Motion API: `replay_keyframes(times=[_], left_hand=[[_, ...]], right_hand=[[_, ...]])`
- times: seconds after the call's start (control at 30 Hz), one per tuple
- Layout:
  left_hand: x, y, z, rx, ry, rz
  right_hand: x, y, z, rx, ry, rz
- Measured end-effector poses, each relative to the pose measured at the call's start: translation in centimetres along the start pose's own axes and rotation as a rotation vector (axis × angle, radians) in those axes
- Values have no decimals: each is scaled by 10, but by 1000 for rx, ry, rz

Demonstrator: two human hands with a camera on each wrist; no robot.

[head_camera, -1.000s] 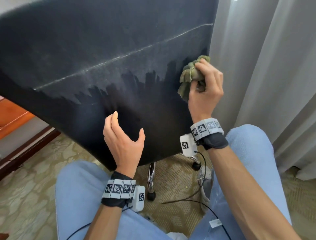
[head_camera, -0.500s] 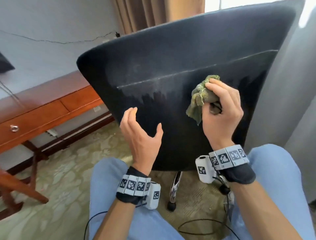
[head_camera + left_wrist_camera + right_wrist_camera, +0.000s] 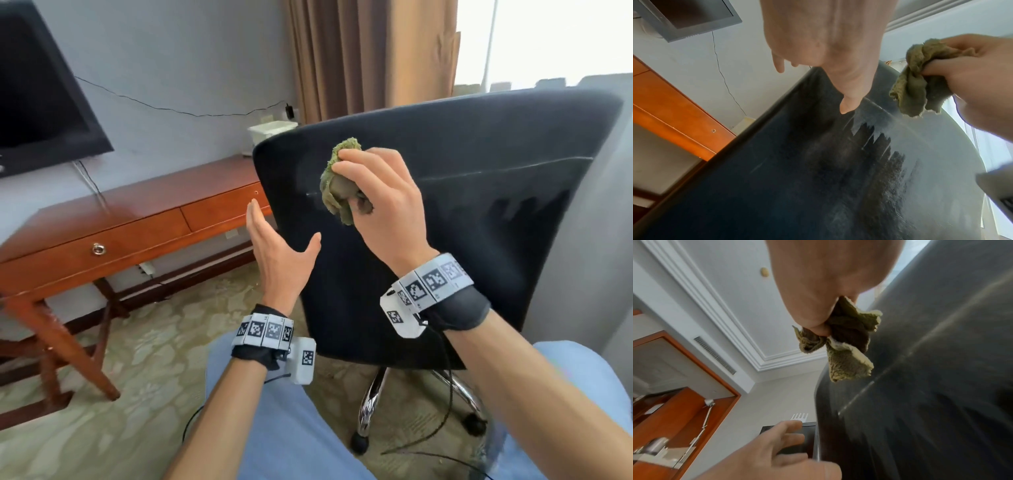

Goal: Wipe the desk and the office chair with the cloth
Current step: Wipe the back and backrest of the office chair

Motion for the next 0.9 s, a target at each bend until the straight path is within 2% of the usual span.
replay_keyframes(times=[0.13,0.27,0.33,0.4,0.57,0.67,0.8,0.9], left_hand=[[-6,2,-10,-7,-44,-7],[-7,-9,-16,-80,-105,2],[-4,-16,-18,-111,-174,46],[-2,-20,-19,-71,-207,64],[-11,-36,-25,-13,-193,108],[-10,-41,-30,-9,-234,156],[-6,-44,-33,-20,-205,213],[-6,-47,-32,0,-208,189]], right_hand=[[8,-13,-52,-82,-11,102],[36,-17,-70,-13,-117,185],[52,-17,-58,-27,-147,211],[71,-12,-35,-61,-212,246],[93,1,15,-72,-395,251],[75,-8,8,-105,-323,225],[44,-17,-28,-132,-163,218],[40,-19,-54,-128,-107,237]])
Point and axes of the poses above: each hand's wrist, its own z-axis away from the middle knuckle, its own x-axis out of the palm, y = z × x, the point moved 3 cm from there along -z, towards the middle knuckle, and after that the axes turned 13 degrees about -y, right-handed, at the moved point
